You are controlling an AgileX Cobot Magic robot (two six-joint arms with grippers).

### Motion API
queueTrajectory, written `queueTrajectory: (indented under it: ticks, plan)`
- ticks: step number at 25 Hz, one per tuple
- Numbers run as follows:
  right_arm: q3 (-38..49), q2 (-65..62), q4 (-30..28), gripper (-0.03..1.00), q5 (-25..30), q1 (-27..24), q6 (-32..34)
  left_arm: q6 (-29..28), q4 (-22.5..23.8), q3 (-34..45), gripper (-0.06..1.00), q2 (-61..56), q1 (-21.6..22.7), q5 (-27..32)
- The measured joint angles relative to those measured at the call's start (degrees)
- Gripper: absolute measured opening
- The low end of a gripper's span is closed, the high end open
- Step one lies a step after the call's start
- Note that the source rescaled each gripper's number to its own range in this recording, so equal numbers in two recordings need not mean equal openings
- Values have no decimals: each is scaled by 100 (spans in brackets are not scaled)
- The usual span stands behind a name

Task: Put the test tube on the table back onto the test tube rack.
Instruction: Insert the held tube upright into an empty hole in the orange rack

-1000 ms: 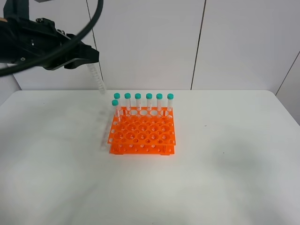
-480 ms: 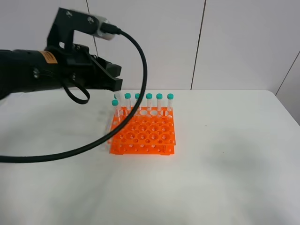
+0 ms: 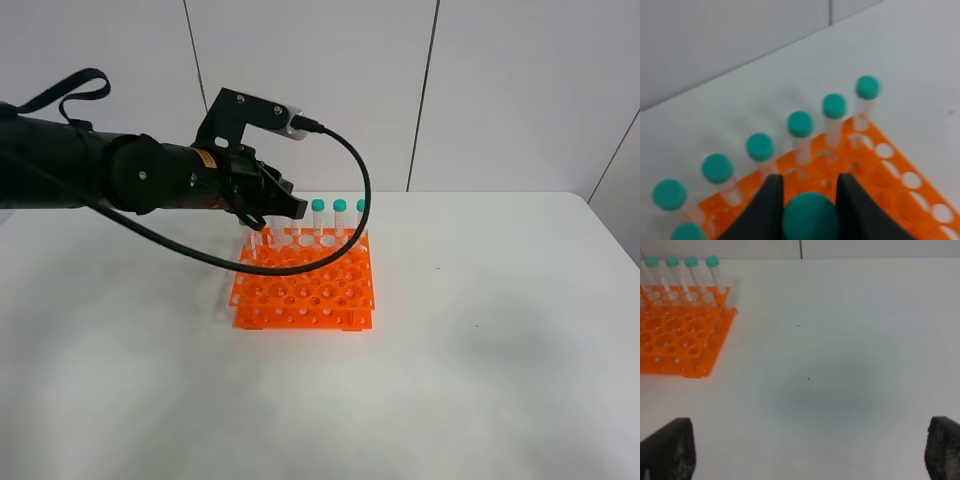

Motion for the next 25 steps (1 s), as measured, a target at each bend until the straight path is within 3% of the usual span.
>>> queueTrajectory:
  ticks: [8, 17, 25]
  plan:
    - [0, 0, 0, 100, 0, 0, 0, -22, -7, -11, 0, 185, 330, -356]
    - [0, 0, 0, 100, 0, 0, 0, 376, -13, -22, 0, 185, 92, -654]
    - [0, 0, 0, 100, 0, 0, 0, 425, -15, -60, 0, 185, 203, -566]
